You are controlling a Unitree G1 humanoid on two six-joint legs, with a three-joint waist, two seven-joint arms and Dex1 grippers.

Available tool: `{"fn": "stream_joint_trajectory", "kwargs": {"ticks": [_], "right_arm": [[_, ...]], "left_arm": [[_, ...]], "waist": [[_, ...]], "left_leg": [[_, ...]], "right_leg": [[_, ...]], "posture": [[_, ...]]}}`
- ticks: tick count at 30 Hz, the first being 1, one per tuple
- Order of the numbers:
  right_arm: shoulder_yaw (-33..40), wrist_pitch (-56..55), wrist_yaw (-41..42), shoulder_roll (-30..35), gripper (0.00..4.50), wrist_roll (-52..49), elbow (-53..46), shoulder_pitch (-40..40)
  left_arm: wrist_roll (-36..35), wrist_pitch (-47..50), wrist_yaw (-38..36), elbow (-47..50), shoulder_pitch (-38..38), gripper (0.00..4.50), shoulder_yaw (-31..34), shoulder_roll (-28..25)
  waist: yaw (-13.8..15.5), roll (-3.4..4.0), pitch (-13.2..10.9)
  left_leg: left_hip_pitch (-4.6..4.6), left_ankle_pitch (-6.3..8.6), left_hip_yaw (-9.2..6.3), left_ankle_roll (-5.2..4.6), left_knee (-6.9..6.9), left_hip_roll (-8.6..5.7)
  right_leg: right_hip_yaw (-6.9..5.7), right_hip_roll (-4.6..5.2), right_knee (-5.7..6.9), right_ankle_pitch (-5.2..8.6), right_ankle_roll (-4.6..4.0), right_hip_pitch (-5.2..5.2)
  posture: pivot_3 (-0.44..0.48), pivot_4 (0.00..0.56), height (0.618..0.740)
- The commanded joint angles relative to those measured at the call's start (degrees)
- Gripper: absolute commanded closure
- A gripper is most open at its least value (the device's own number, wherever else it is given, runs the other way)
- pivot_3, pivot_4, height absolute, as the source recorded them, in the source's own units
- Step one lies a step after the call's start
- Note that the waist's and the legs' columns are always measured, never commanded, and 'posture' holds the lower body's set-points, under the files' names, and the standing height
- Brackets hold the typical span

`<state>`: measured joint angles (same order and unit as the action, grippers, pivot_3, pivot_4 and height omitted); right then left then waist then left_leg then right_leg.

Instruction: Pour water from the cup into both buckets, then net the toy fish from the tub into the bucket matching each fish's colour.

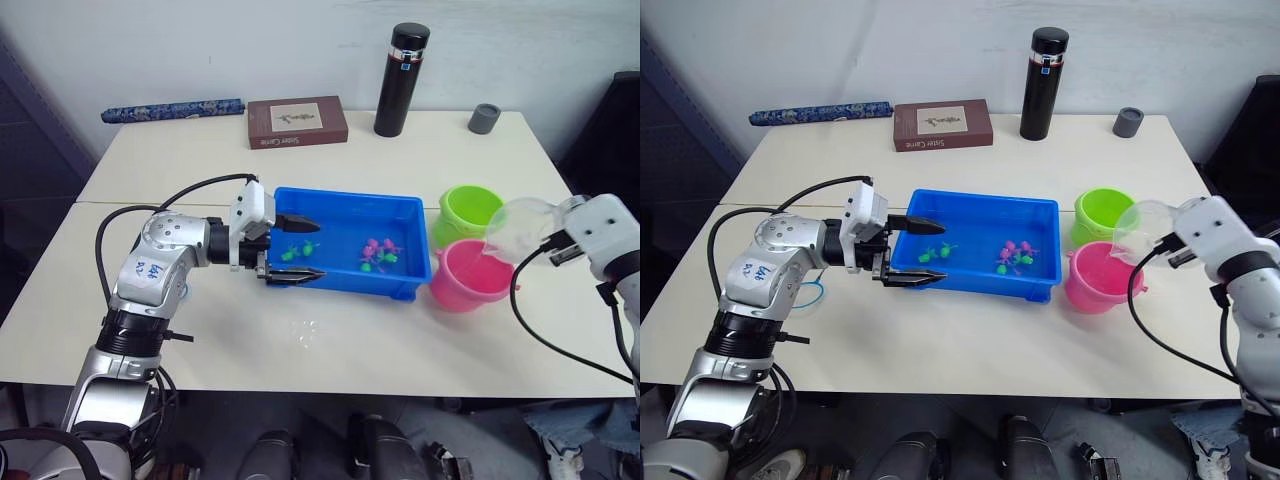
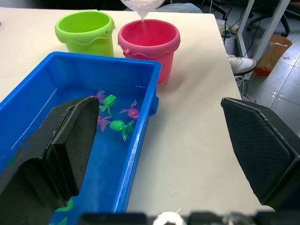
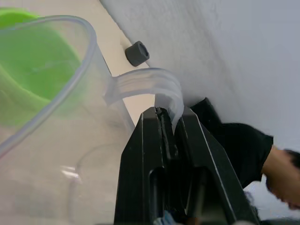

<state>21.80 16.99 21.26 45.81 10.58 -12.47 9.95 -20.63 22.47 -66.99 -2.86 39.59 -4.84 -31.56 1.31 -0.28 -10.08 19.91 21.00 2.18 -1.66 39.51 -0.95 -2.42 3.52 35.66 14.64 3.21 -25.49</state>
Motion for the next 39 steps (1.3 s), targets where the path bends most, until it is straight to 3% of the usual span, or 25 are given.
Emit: {"fn": "stream_joint_trajectory", "kwargs": {"ticks": [1, 13, 22, 39], "right_arm": [[3.9, 4.3, -1.6, -1.4, 4.44, -3.1, -1.3, 3.3], [-5.2, 6.3, -10.0, -3.1, 4.44, 0.0, 16.0, 21.3], [-13.4, 2.2, -15.5, -3.3, 4.44, 4.9, 26.6, 29.3], [-24.6, -6.3, -19.3, -1.2, 4.44, 15.4, 35.0, 35.7]], "left_arm": [[-2.2, 0.8, 0.1, 1.6, 0.3, 0.0, 2.1, -0.7], [-0.3, -0.6, 2.5, -3.6, 3.3, 0.0, 3.6, -2.2], [-0.5, 0.4, 7.6, -4.1, 3.1, 0.0, 4.8, -1.0], [-1.0, 2.3, 10.2, -0.6, 1.1, 0.0, 5.3, -1.2]], "waist": [[0.0, 0.0, 0.0], [-0.9, 0.0, 0.0], [-1.5, 0.0, 0.0], [-1.5, 0.01, 0.0]], "left_leg": [[0.02, 0.0, -0.01, 0.0, 0.01, 0.01], [0.13, 0.0, -0.04, 0.0, 0.06, 0.01], [0.31, 0.0, -0.07, 0.0, 0.14, 0.01], [0.33, 0.0, -0.07, 0.02, 0.15, 0.01]], "right_leg": [[-0.01, -0.01, -0.01, 0.0, 0.0, 0.0], [-0.04, 0.01, 0.04, 0.0, 0.0, -0.08], [-0.09, 0.05, 0.03, -0.01, 0.01, -0.23], [-0.09, 0.05, 0.04, -0.01, 0.01, -0.26]], "posture": [[0.0, 0.15, 0.74], [0.0, 0.15, 0.74], [0.0, 0.15, 0.74], [0.0, 0.15, 0.74]]}}
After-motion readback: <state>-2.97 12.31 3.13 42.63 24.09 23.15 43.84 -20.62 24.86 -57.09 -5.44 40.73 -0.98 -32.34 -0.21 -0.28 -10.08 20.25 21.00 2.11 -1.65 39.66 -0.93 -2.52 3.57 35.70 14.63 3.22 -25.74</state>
